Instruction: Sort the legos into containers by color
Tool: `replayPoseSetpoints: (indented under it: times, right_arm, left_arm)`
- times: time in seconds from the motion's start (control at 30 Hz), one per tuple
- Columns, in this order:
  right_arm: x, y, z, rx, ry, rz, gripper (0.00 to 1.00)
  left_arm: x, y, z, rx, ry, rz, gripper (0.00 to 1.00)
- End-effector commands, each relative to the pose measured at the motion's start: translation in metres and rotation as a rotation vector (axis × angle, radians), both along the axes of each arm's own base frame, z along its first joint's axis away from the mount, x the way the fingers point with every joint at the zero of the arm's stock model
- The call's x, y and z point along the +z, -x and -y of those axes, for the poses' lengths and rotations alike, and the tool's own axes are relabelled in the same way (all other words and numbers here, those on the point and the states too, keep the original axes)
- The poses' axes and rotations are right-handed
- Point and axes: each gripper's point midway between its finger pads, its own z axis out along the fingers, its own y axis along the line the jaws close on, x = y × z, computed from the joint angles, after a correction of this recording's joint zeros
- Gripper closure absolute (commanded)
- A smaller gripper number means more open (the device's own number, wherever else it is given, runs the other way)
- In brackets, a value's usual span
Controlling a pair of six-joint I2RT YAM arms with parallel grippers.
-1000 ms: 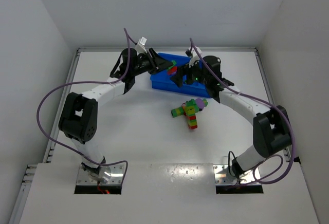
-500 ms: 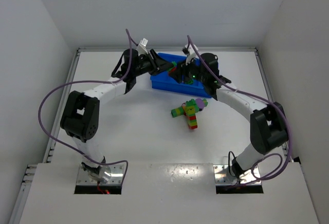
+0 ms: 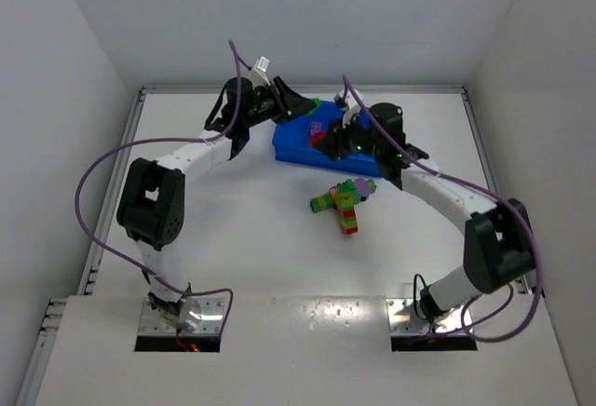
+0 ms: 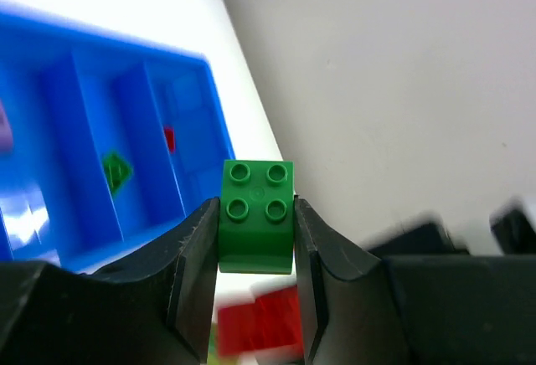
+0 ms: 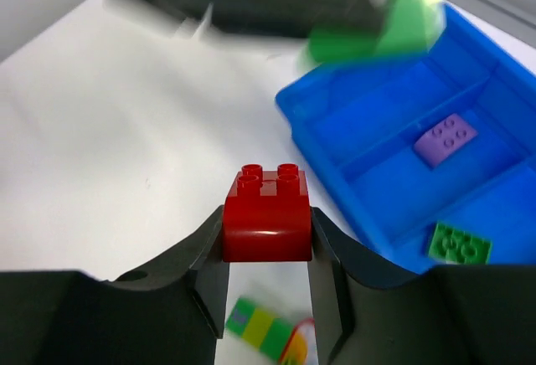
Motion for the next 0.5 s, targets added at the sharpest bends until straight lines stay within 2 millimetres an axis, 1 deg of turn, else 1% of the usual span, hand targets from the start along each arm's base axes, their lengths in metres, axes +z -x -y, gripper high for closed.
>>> replayPoseSetpoints:
  times: [0.0, 0.03, 0.07, 0.1, 0.13, 0.17, 0.2, 0.23, 0.27, 0.3, 0.33, 0.37, 0.4, 0.43, 0.47]
  right_arm:
    - [0.034, 0.033, 0.015, 0.038, 0.013, 0.1, 0.98]
    - [0.022, 0.037, 0.017, 0.038, 0.026, 0.069, 0.98]
    - [0.028, 0.038, 0.028, -0.004, 0.039, 0.088, 0.98]
    - [0.019, 0.037, 0.041, -0.059, 0.048, 0.057, 0.99]
    - [0.011, 0.029, 0.059, -0.189, 0.048, 0.0, 0.99]
    - [0.002, 0.024, 0.074, -0.278, 0.045, -0.048, 0.99]
    - [-0.002, 0.014, 0.1, -0.385, 0.032, -0.089, 0.99]
    - [-0.008, 0.012, 0.115, -0.45, 0.026, -0.13, 0.99]
    - [-0.008, 0.008, 0.125, -0.488, 0.014, -0.14, 0.99]
    - [-0.008, 0.004, 0.137, -0.534, -0.013, -0.159, 0.99]
    - [-0.007, -0.003, 0.143, -0.56, -0.022, -0.155, 0.99]
    - [-0.005, -0.007, 0.146, -0.575, -0.033, -0.162, 0.99]
    - [-0.012, -0.015, 0.155, -0.607, -0.03, -0.183, 0.99]
    - [-0.006, -0.023, 0.157, -0.622, -0.046, -0.179, 0.99]
    - [-0.009, -0.028, 0.162, -0.645, -0.044, -0.197, 0.99]
  left_arm:
    - [0.042, -0.033, -0.008, 0.043, 0.011, 0.149, 1.0]
    - [0.046, -0.039, -0.006, 0.044, 0.007, 0.172, 1.0]
    - [0.045, -0.044, -0.005, 0.043, -0.013, 0.186, 1.0]
    - [0.051, -0.053, -0.001, 0.031, -0.022, 0.214, 1.0]
    - [0.04, -0.053, 0.008, 0.009, -0.087, 0.225, 1.0]
    - [0.036, -0.054, 0.015, -0.009, -0.126, 0.234, 1.0]
    - [0.047, -0.05, 0.03, -0.031, -0.148, 0.271, 1.0]
    - [0.036, -0.049, 0.037, -0.043, -0.189, 0.263, 1.0]
    - [0.03, -0.048, 0.044, -0.049, -0.221, 0.273, 1.0]
    - [0.034, -0.046, 0.054, -0.044, -0.262, 0.324, 1.0]
    - [0.026, -0.044, 0.059, -0.054, -0.291, 0.313, 1.0]
    - [0.015, -0.047, 0.064, -0.063, -0.327, 0.323, 1.0]
    - [0.022, -0.048, 0.073, -0.052, -0.341, 0.345, 1.0]
    - [0.016, -0.05, 0.076, -0.048, -0.364, 0.333, 1.0]
    - [0.008, -0.053, 0.075, -0.043, -0.39, 0.314, 1.0]
